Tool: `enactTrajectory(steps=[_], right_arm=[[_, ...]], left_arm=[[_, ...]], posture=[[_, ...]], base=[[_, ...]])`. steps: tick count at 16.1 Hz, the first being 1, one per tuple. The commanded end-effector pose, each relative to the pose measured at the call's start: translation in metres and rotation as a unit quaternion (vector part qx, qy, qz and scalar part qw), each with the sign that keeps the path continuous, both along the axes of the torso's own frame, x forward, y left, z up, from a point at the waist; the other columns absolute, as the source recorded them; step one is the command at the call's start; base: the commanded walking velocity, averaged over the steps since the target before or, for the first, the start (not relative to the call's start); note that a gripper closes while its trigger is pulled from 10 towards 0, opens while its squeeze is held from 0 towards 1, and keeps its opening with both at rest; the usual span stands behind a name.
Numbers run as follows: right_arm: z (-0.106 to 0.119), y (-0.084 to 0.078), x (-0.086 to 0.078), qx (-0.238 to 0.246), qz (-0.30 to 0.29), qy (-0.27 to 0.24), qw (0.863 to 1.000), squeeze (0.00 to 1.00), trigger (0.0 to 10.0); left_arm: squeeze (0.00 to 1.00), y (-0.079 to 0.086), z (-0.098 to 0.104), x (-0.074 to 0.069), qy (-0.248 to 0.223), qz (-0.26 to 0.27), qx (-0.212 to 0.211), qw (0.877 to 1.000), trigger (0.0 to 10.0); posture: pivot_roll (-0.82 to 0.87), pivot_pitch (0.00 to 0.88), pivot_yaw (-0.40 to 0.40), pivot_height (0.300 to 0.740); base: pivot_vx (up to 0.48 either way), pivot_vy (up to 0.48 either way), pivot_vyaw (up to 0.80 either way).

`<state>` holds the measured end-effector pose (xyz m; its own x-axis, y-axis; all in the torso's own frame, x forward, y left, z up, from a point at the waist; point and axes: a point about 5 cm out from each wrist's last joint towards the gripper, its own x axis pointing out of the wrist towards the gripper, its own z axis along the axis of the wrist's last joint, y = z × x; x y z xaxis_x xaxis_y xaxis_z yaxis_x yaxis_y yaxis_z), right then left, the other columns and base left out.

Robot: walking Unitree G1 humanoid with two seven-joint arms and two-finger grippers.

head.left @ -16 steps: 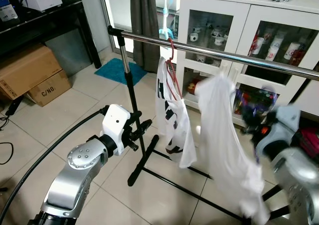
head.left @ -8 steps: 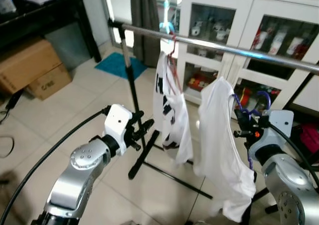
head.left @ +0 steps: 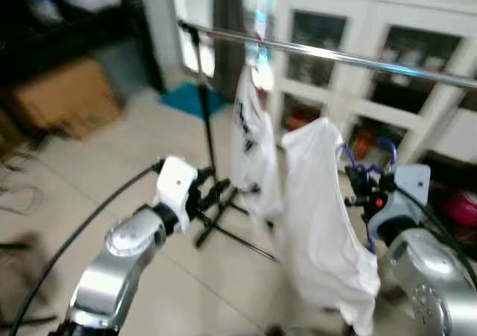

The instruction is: Hang hanger

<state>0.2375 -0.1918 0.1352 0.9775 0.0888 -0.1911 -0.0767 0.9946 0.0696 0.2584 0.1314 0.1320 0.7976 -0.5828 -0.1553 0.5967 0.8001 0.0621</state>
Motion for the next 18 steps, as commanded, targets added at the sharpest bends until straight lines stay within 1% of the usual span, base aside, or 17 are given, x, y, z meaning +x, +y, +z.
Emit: enactTrajectory(steps=[1, 4, 5, 18], right_arm=[[0.0075, 0.0032, 0.0008, -0.002, 0.007, -0.015, 1.0, 0.0, 0.0], [0.0071, 0.0042, 0.0006, -0.001, 0.01, -0.014, 1.0, 0.0, 0.0], [0.007, 0.0045, 0.0007, 0.0, 0.01, -0.014, 1.0, 0.0, 0.0], [0.0054, 0.0074, 0.0033, 0.0, 0.024, -0.007, 1.0, 0.0, 0.0]], left_arm=[[0.0, 0.0029, 0.0014, -0.0006, -0.002, 0.003, 0.005, 1.0, 10.0], [0.0, 0.0022, 0.0006, -0.002, 0.003, 0.001, 0.004, 1.0, 10.0], [0.0, 0.002, 0.001, -0.0021, 0.003, 0.001, 0.003, 1.0, 10.0], [0.0, 0.0037, 0.0019, -0.0009, 0.002, -0.002, 0.007, 1.0, 10.0]], posture=[[-0.09, 0.0, 0.021, 0.74], [-0.09, 0.0, 0.021, 0.74], [-0.08, 0.0, 0.021, 0.74], [-0.08, 0.0, 0.016, 0.74]], base=[[0.0, 0.0, 0.0], [0.0, 0.0, 0.0], [0.0, 0.33, 0.0], [0.0, 0.427, 0.0]])
